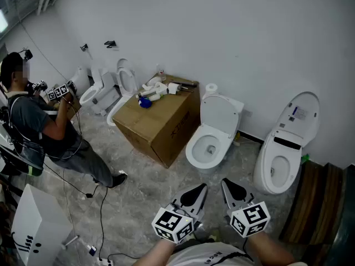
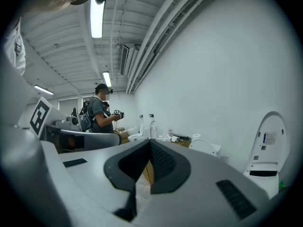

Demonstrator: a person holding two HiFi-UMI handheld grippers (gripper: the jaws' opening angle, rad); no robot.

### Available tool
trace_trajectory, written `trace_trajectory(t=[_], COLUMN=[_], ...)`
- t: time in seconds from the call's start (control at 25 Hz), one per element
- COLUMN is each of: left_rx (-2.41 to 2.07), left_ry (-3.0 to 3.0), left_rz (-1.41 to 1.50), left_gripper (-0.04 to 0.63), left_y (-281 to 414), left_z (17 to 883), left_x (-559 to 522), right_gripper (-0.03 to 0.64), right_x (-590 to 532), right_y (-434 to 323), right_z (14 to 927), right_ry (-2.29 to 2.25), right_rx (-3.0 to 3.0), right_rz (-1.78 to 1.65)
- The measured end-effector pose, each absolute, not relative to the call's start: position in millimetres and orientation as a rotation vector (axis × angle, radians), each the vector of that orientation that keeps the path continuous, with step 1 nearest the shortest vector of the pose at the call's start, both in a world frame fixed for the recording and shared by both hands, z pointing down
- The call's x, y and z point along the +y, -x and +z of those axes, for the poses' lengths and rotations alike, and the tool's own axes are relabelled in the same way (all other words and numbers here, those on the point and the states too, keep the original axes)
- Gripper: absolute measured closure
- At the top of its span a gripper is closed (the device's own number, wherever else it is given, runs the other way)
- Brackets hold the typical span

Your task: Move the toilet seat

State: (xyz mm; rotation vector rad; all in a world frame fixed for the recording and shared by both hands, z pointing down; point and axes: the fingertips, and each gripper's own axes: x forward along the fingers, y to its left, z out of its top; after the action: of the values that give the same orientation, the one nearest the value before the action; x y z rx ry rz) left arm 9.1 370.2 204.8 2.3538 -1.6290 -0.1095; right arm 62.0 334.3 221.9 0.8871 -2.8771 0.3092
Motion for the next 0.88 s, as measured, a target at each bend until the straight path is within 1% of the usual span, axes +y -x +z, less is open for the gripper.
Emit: trace_trajectory(t=[0.44,0.88], left_rx=[-1.62,-1.663], left_ry=[-2.364,-2.358], left_rz=[-0.095,-0.079], left_gripper=[0.586,0.586], left_y=[-11,-12], left_z=[204,201], left_x=[376,372], right_gripper=[0.601,0.6], right_x=[342,336], right_y=[-61,-79], right_z=[222,216], right_ry=[-0.872,-0.903], right_rx=[-2.887,-2.924], right_rz=[0.338,0.376])
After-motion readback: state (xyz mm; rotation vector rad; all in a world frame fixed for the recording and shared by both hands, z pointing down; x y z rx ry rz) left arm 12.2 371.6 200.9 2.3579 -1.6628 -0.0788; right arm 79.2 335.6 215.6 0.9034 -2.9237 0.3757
